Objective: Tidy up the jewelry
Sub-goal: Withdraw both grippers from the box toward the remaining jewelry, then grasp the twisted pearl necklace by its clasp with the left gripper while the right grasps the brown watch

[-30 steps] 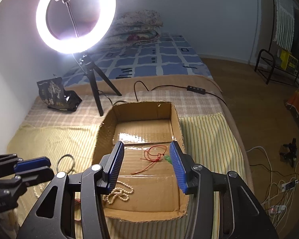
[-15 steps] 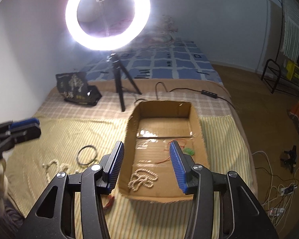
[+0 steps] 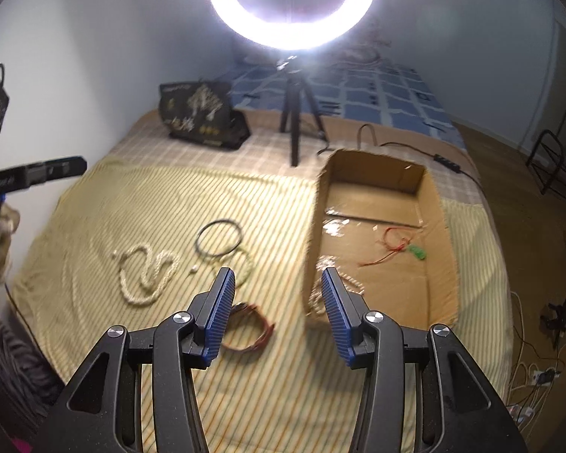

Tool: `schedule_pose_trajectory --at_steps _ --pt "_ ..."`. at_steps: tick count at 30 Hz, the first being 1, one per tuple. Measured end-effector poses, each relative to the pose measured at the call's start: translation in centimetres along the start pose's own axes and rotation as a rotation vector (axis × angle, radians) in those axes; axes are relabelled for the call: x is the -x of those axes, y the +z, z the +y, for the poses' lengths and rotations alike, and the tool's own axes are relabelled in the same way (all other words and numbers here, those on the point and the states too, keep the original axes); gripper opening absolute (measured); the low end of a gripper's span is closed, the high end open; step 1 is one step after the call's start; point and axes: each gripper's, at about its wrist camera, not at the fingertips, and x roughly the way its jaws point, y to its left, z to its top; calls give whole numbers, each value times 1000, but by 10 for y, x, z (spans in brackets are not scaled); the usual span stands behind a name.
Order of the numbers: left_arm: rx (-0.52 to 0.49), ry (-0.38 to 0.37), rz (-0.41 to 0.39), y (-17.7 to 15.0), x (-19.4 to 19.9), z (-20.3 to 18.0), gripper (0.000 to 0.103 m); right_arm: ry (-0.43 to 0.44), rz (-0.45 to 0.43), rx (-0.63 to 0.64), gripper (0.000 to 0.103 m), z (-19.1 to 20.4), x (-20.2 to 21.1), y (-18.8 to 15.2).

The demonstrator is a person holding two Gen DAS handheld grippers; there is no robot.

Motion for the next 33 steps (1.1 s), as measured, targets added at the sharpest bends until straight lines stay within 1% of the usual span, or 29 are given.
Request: schedule_pose_trajectory --at_steps 4,9,17,20,23,25,27,30,33 --pt "45 21 35 -9 -4 25 43 21 37 11 46 9 -8 -10" --pt "84 20 85 -19 -15 42 43 45 96 33 46 21 -22 -24" --pt "42 -9 190 -44 -34 30 43 73 173 55 46 30 -44 -37" --pt "42 -12 246 -57 -43 26 43 84 197 60 46 30 -51 -41" --pt "68 -1 298 -71 -51 27 43 93 221 64 46 31 -57 -46" --pt "85 12 315 -76 -55 30 35 93 232 76 46 33 -61 -48" --pt "117 23 342 -81 -62 34 35 98 236 87 46 35 -63 -49" --pt "182 15 396 -91 -74 42 35 95 246 111 46 38 -68 -52" --pt "232 22 415 -94 -84 47 35 94 259 124 46 40 -73 -54"
